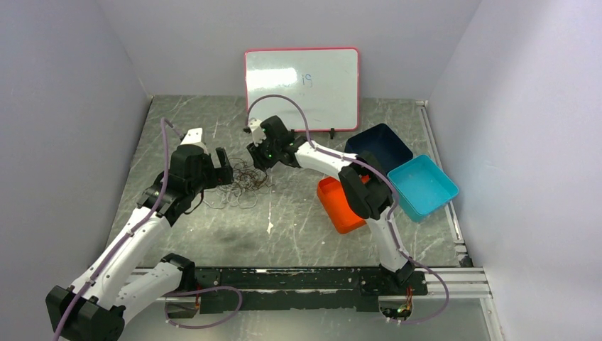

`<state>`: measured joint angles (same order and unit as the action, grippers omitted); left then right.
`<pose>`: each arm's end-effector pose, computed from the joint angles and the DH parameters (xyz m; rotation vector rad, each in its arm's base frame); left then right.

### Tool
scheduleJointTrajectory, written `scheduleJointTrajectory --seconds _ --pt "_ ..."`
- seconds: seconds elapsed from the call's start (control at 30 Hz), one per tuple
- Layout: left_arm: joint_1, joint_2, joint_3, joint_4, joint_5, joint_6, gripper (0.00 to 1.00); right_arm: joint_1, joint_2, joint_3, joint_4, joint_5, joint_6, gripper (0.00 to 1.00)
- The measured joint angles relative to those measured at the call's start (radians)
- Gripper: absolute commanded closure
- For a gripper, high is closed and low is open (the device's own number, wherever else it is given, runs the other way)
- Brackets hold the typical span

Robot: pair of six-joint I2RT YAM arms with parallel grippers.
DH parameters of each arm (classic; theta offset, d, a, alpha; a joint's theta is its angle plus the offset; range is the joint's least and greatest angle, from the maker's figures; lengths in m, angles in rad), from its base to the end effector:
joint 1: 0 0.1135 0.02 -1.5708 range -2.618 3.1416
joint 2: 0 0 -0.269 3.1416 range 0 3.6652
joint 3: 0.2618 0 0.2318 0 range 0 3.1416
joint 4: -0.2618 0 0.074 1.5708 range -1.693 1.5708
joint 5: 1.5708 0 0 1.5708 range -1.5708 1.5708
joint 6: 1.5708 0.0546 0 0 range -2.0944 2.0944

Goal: Untangle the cables

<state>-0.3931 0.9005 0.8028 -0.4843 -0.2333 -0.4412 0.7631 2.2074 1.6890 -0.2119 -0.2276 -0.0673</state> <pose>0.1783 -0.0603 0.2923 -0.1866 2.1363 -0.2381 0.3520 0.3537 0.1861 -1.0597 2.1059 0.6117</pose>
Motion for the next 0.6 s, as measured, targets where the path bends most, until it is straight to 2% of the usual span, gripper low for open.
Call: scheduleJointTrajectory --seconds 0.17,0.6 --pt "0.000 0.000 0.000 0.000 -0.002 0.000 0.01 0.000 0.001 0.000 0.000 0.000 -0.002 0.67" --pt "0.000 0.002 0.000 -0.002 -0.007 0.000 0.01 0.000 0.044 0.040 -0.005 -0.016 -0.004 0.96"
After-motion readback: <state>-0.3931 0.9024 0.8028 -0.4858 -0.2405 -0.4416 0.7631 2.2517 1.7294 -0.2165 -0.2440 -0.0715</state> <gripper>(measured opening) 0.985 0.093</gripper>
